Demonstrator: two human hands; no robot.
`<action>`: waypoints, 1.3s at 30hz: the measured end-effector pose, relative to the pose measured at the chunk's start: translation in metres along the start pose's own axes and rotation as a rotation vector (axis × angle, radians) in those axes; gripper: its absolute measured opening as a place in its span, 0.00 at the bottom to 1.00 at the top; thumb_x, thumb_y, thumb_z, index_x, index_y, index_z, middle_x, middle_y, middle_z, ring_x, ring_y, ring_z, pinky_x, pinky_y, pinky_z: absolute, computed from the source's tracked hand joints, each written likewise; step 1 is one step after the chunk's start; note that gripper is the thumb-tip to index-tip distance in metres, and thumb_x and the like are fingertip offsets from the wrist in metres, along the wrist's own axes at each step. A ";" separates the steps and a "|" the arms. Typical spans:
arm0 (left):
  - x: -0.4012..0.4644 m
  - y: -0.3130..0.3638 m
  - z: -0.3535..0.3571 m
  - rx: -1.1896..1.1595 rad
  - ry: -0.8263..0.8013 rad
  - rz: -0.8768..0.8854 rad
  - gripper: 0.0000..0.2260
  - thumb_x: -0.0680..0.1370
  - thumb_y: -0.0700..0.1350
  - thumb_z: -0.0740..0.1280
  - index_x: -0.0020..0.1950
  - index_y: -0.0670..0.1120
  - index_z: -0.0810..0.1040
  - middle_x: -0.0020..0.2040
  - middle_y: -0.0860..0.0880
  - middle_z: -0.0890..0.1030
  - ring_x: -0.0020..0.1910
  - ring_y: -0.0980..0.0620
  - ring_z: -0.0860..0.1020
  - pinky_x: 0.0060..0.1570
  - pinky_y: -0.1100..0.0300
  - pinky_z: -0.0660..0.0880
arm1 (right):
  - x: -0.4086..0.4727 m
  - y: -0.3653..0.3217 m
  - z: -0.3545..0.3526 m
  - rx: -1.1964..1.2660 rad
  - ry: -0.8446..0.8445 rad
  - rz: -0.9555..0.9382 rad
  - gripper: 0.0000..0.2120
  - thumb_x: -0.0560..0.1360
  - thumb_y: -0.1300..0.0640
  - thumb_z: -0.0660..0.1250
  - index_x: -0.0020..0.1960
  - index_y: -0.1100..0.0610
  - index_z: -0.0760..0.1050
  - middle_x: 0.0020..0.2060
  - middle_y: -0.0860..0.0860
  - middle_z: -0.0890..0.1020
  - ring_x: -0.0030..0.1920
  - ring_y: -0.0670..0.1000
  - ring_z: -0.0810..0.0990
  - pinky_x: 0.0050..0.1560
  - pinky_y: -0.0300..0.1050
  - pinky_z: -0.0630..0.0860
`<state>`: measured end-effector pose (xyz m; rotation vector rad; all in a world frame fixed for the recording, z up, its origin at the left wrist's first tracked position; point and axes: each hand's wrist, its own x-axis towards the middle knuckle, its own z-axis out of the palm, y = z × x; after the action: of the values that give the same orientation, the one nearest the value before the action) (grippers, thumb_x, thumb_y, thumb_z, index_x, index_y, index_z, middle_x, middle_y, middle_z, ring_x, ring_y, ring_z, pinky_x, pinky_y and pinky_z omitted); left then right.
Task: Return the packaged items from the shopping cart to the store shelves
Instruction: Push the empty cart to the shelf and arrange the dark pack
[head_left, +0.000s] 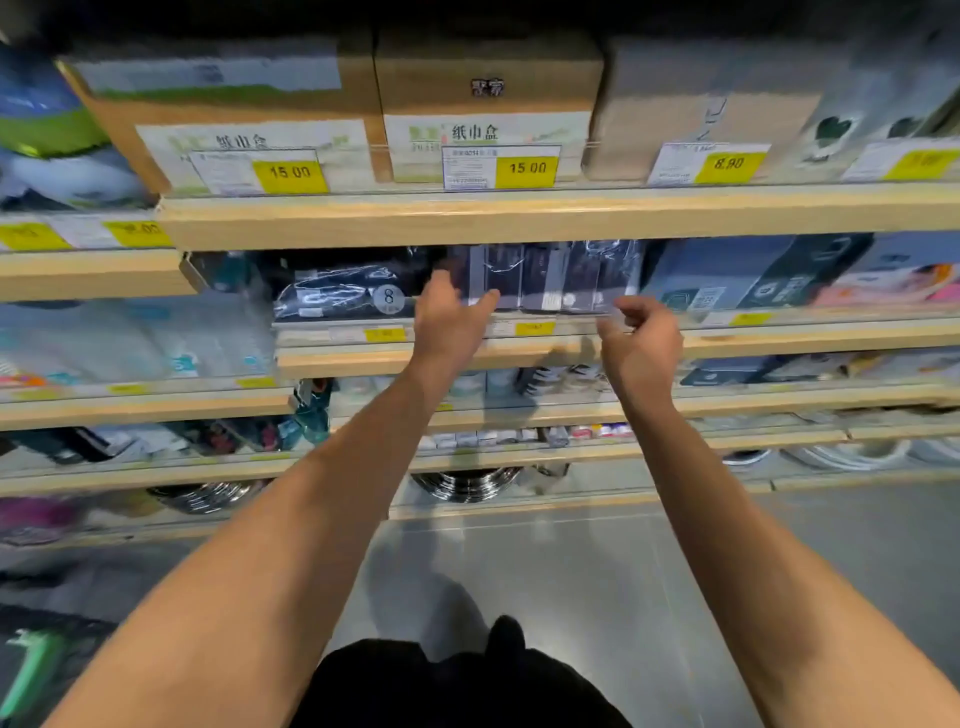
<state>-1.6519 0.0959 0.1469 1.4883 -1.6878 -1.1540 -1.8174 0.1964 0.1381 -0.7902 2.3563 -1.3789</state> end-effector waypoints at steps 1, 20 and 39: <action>0.003 0.009 0.005 0.093 0.002 -0.045 0.17 0.76 0.53 0.70 0.54 0.41 0.73 0.49 0.45 0.75 0.50 0.47 0.74 0.47 0.54 0.72 | 0.014 0.002 -0.004 -0.070 0.005 0.019 0.11 0.75 0.60 0.69 0.57 0.57 0.80 0.53 0.54 0.83 0.49 0.52 0.80 0.51 0.44 0.76; 0.022 0.015 0.021 0.074 0.065 -0.192 0.07 0.77 0.39 0.64 0.53 0.40 0.77 0.47 0.44 0.80 0.44 0.45 0.77 0.43 0.54 0.73 | 0.054 0.010 0.022 -0.535 -0.080 -0.381 0.12 0.77 0.53 0.65 0.54 0.57 0.83 0.48 0.58 0.85 0.54 0.60 0.78 0.55 0.53 0.75; 0.027 -0.071 -0.133 0.842 -0.077 -0.198 0.19 0.80 0.46 0.60 0.71 0.57 0.70 0.74 0.44 0.68 0.73 0.40 0.63 0.70 0.46 0.59 | -0.038 -0.068 0.148 -0.459 -0.625 -0.637 0.16 0.80 0.60 0.60 0.62 0.52 0.81 0.58 0.57 0.83 0.59 0.62 0.79 0.57 0.53 0.77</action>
<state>-1.5087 0.0415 0.1392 2.1543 -2.2679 -0.5894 -1.6903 0.0886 0.1226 -1.8987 1.9774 -0.5784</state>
